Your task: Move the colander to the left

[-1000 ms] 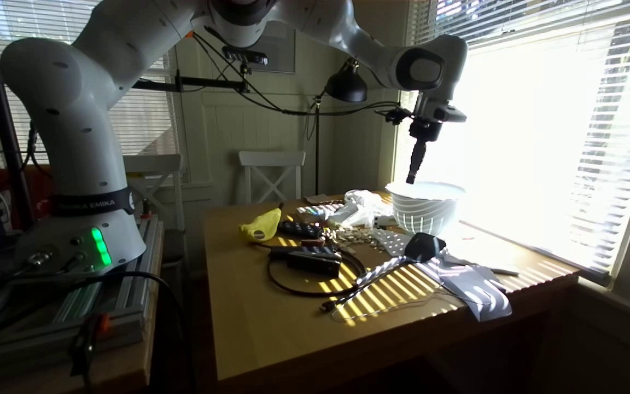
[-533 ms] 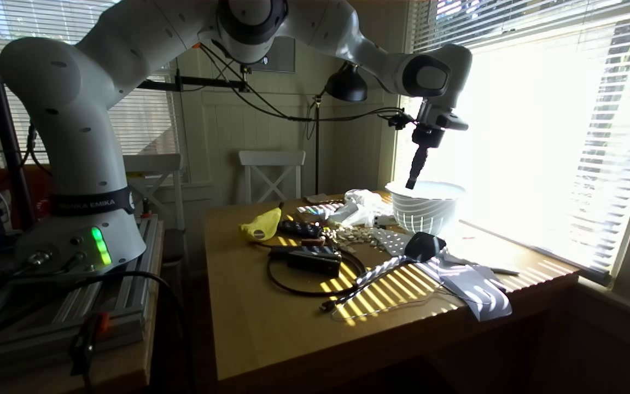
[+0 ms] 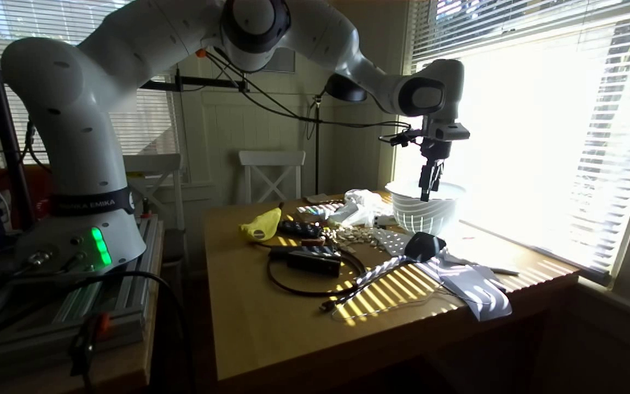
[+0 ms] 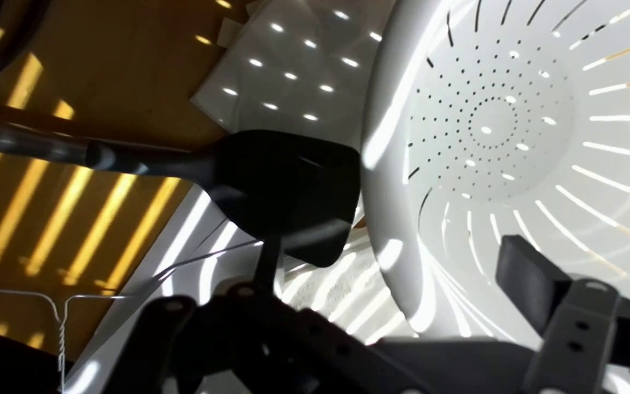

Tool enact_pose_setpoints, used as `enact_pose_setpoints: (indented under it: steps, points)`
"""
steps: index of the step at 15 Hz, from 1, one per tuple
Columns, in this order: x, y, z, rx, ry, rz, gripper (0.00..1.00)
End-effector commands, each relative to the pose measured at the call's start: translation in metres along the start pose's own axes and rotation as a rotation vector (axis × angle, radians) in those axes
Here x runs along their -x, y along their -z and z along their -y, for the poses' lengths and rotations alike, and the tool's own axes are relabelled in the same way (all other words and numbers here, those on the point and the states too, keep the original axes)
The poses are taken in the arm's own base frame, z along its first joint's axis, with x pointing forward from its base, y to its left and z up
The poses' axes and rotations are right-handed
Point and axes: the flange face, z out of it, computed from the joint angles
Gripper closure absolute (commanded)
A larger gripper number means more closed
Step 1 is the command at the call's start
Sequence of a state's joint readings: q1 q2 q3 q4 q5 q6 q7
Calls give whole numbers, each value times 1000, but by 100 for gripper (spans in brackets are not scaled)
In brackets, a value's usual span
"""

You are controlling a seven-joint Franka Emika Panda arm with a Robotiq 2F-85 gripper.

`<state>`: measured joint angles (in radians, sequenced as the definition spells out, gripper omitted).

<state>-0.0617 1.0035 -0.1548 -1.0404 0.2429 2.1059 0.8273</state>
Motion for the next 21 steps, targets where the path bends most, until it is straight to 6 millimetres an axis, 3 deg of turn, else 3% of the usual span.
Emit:
enact_pose_setpoints:
  steps: [1,5,6,7,17,19,21]
  points:
    - [7,-25,2,47,-36,-43,0]
    - [15,-47,-1,120,22,-38,0]
    - [16,-50,-1,131,36,-41,25]
    - [17,-52,-1,140,47,-47,26]
    - [26,-50,4,157,81,-74,96]
    - [26,-44,7,147,86,-80,100]
    - [28,-28,10,126,94,-90,98]
